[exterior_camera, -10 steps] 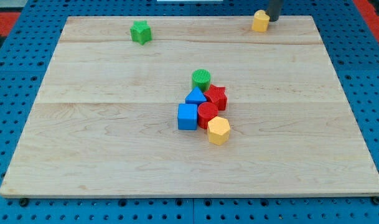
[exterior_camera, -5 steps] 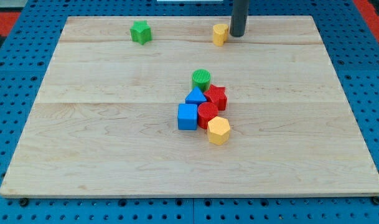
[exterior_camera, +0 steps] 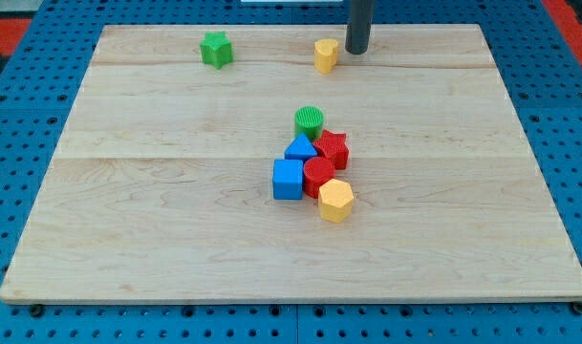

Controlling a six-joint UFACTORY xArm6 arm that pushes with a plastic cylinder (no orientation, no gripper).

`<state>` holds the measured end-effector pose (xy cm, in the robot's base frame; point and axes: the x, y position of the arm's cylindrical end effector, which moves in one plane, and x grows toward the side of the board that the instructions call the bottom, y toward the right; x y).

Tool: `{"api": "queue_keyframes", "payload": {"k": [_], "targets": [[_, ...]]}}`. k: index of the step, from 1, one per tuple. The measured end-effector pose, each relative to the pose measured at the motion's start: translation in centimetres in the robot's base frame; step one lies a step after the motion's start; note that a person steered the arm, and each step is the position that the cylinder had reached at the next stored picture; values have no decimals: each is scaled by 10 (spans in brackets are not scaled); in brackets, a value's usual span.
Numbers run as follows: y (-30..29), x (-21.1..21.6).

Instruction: Move the yellow heart in between the green star and green circle

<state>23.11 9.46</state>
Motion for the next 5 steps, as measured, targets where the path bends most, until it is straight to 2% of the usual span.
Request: {"api": "queue_keyframes", "payload": {"k": [1,2,4,5], "targets": [[-12,-6],[-39,37],[-112,60],[-210,88]]}}
